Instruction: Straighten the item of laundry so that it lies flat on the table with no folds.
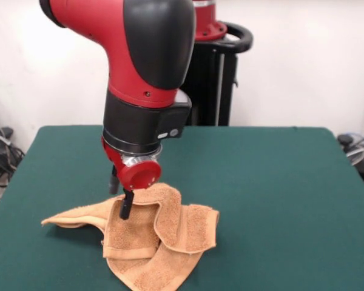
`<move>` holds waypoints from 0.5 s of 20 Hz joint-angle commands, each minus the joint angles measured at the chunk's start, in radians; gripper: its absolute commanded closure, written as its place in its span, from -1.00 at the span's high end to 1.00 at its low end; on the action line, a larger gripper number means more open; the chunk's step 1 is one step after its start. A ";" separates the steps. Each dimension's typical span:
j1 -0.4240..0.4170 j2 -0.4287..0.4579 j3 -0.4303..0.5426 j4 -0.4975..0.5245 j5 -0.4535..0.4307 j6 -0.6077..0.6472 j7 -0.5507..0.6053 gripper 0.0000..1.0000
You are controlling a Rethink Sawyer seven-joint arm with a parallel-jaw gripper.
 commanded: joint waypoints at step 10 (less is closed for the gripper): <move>0.054 0.101 -0.048 0.018 -0.071 0.157 0.166 1.00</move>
